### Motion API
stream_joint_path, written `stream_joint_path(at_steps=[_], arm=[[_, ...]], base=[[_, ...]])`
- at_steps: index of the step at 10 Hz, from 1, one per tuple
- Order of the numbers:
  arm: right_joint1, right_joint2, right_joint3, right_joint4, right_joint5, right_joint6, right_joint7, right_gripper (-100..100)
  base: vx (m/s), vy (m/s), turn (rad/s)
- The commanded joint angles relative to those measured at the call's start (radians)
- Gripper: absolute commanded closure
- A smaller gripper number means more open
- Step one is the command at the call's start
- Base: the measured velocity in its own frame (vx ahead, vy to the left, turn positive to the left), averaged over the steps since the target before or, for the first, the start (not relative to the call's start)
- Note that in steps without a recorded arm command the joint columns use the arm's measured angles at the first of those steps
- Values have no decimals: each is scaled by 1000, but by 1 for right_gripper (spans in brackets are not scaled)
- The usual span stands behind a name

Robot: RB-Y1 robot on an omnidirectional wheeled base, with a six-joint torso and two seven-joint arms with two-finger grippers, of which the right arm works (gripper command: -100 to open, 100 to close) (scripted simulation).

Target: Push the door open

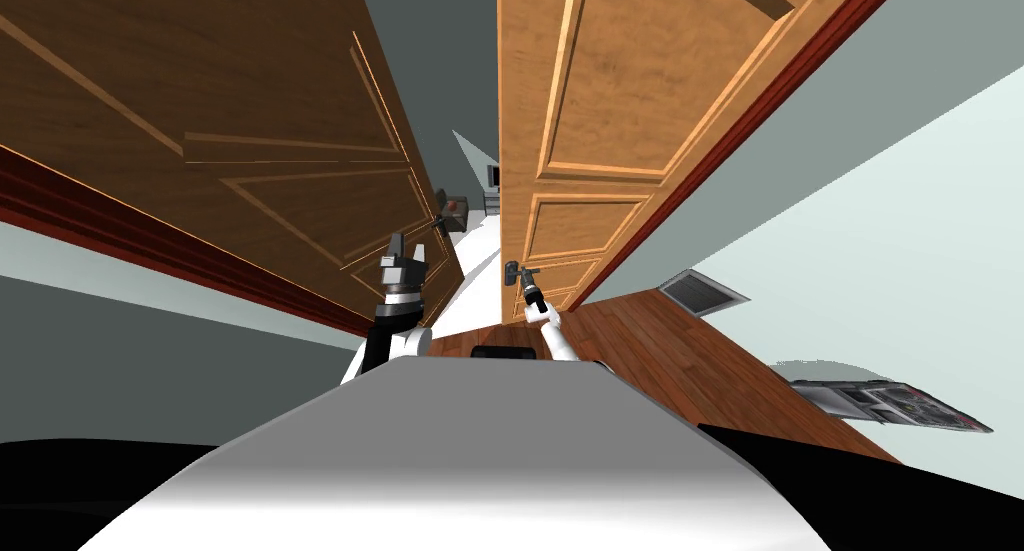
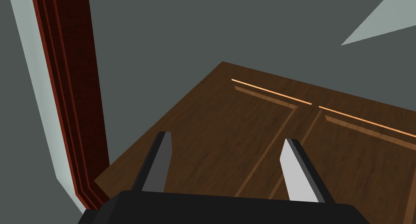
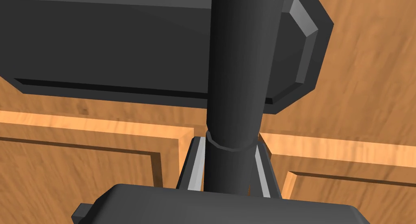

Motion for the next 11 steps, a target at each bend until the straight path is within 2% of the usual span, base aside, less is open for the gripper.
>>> stream_joint_path(at_steps=[1,3,4,7,11], arm=[[6,0,1,3,1,1,1,100],[6,0,1,3,1,1,1,100],[-1,-12,-11,1,-2,0,3,100],[-2,-31,-32,3,-6,0,8,100],[-4,-60,-83,7,-15,0,20,100]], base=[[0,0,0],[0,0,0],[93,55,-15],[152,86,-45],[181,133,-68]])
